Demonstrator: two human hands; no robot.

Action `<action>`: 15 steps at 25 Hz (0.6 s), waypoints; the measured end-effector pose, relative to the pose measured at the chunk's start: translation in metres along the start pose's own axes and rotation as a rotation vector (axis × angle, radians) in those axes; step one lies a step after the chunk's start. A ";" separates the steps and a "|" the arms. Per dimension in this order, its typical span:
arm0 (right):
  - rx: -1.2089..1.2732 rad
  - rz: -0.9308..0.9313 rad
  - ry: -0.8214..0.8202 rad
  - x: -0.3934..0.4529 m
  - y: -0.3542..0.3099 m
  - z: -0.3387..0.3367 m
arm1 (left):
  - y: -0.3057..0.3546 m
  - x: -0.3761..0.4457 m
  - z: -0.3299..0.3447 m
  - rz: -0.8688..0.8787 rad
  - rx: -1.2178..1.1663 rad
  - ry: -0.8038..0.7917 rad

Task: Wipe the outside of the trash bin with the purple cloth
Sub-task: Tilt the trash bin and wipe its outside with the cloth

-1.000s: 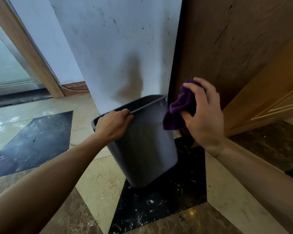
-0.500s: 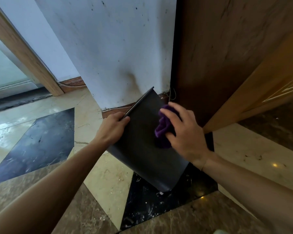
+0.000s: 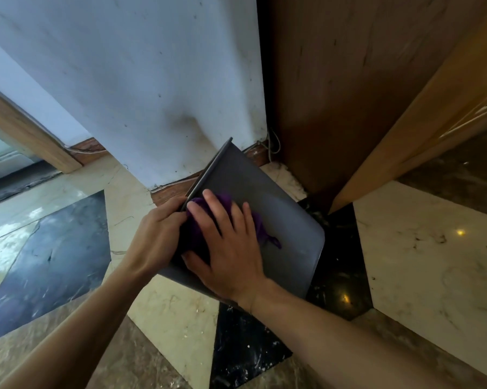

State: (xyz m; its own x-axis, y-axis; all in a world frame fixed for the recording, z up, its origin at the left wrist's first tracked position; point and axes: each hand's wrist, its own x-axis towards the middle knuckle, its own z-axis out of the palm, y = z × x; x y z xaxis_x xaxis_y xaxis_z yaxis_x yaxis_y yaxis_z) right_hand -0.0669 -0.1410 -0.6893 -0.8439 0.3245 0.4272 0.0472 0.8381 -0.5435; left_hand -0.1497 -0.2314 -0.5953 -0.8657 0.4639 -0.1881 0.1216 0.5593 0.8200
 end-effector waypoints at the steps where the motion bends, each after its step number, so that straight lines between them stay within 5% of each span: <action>1: -0.007 0.010 0.009 0.006 0.004 0.001 | 0.001 0.002 0.001 0.016 0.003 -0.003; 9: 0.043 0.044 -0.017 0.050 0.038 -0.002 | 0.002 0.020 0.000 0.174 0.033 0.015; 15: 0.072 0.226 -0.061 0.069 0.089 -0.006 | -0.013 0.019 0.002 0.121 0.063 0.067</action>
State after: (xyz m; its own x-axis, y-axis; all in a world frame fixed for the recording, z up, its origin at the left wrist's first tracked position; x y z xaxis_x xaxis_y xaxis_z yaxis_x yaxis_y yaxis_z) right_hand -0.1176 -0.0410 -0.7039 -0.8473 0.4710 0.2455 0.2018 0.7130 -0.6716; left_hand -0.1664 -0.2287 -0.6111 -0.8730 0.4850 -0.0523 0.2552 0.5454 0.7984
